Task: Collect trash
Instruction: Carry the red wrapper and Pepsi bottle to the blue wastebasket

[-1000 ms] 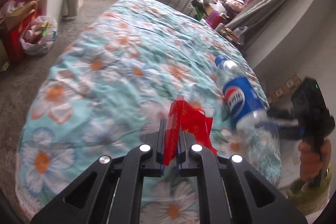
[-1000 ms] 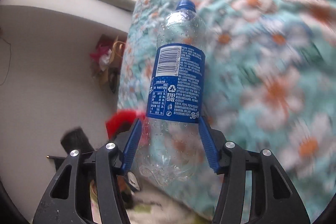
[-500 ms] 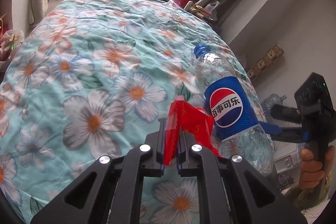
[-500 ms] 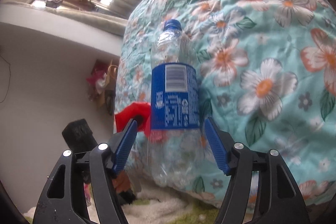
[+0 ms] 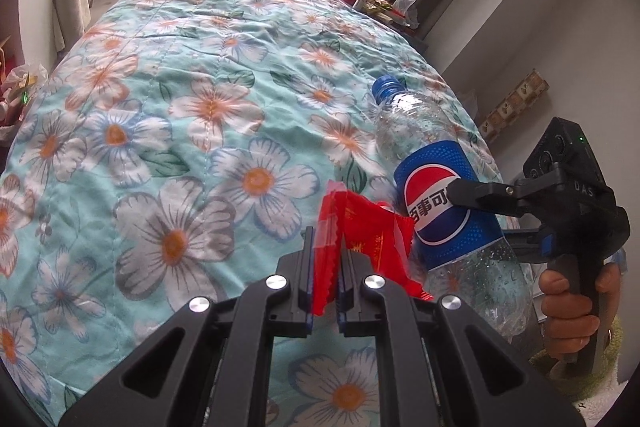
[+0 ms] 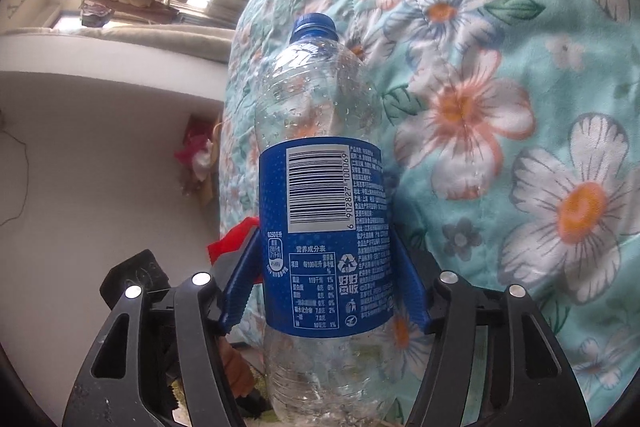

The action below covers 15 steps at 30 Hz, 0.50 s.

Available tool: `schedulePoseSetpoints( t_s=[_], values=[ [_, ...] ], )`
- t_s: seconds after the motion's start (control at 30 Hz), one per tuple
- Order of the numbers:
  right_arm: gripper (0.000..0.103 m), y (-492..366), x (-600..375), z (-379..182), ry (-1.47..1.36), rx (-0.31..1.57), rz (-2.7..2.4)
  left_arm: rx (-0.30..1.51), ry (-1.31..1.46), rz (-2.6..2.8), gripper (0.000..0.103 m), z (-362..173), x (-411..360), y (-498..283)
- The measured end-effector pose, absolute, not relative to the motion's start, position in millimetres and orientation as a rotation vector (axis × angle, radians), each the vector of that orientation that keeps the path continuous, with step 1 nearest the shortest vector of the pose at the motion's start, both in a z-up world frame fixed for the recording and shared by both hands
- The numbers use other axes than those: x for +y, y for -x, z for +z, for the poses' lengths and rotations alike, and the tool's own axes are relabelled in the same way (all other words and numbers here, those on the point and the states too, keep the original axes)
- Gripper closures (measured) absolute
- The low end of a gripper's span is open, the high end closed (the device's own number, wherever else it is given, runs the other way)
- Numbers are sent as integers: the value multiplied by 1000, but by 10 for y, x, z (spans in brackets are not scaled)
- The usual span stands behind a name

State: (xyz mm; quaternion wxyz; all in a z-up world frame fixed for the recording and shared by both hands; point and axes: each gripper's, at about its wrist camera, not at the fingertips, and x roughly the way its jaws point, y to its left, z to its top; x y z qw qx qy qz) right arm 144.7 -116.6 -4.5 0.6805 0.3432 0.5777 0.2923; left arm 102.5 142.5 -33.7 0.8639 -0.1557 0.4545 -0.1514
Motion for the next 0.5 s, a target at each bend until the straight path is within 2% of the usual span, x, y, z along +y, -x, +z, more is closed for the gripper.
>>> schedulePoseSetpoints(
  t_s=[0.5],
  values=[
    [48, -1213, -1648, 137, -844, 1208, 689, 892, 149, -295, 95, -75, 1090, -988]
  ],
)
